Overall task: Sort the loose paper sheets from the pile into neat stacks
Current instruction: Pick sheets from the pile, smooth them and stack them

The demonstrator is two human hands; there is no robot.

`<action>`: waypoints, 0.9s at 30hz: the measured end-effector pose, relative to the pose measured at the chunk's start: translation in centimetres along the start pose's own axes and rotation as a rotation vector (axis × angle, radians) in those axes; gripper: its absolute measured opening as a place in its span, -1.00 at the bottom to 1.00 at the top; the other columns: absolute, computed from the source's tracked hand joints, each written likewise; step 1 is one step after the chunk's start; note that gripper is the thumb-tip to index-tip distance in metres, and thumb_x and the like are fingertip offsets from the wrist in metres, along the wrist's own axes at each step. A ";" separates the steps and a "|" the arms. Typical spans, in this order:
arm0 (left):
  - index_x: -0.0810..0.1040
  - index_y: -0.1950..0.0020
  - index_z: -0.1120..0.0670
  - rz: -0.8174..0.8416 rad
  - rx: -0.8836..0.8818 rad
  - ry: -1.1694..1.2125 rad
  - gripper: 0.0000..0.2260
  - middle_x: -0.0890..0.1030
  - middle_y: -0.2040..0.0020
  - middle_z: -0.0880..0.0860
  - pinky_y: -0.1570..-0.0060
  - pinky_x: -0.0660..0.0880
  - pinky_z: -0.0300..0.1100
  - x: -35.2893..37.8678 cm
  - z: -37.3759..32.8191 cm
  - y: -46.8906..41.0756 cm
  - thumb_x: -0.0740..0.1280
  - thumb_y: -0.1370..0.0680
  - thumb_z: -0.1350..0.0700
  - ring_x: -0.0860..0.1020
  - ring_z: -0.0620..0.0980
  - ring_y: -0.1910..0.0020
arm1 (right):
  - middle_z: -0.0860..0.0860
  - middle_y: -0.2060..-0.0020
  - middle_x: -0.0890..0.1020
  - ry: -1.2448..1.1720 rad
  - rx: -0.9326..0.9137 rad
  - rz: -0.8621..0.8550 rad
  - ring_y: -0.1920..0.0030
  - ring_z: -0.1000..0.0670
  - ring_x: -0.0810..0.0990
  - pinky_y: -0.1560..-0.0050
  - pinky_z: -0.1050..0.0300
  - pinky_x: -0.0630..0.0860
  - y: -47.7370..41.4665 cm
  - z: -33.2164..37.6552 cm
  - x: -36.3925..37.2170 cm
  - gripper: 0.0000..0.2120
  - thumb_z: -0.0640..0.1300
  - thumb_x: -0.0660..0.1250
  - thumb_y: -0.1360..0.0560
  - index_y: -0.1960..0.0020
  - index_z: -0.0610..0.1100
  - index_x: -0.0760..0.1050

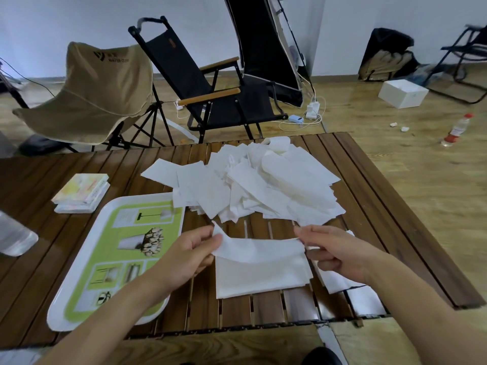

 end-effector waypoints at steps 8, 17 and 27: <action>0.49 0.21 0.19 0.099 -0.301 -0.428 -0.71 0.48 0.38 -0.03 0.32 0.35 -0.22 0.2 5.0 -0.8 0.33 -0.64 0.06 0.45 -0.16 0.45 | -0.02 0.21 0.70 0.554 0.075 -0.148 0.50 0.09 0.27 0.53 0.29 0.25 -0.1 -1.6 1.0 -0.70 0.06 0.44 -0.55 -0.01 -0.19 0.55; 0.52 0.20 0.00 -0.128 -0.229 -0.704 -0.67 0.58 0.41 -0.04 0.23 0.49 -0.14 0.4 4.5 -1.1 0.26 -0.64 -0.18 0.52 -0.11 0.40 | 0.08 0.14 0.63 0.938 -0.103 -0.273 0.18 0.11 0.63 0.16 0.25 0.52 -1.2 -2.0 2.5 -0.63 0.18 0.49 -0.46 -0.07 0.02 0.43; 0.42 0.09 -0.06 -0.142 0.229 -0.478 -0.84 0.48 0.38 -0.07 0.34 0.28 -0.30 0.3 2.7 -0.3 0.23 -0.69 0.00 0.35 -0.14 0.41 | 0.14 0.13 0.59 0.963 -0.207 -0.128 0.15 0.14 0.55 0.12 0.28 0.46 -1.7 -1.4 1.8 -0.71 0.19 0.52 -0.43 -0.01 0.06 0.57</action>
Point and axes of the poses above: each hand's wrist, its own y-axis away from the middle knuckle, its own x-axis out of the palm, z = x × y, the point moved 2 cm from there along -y, towards the middle knuckle
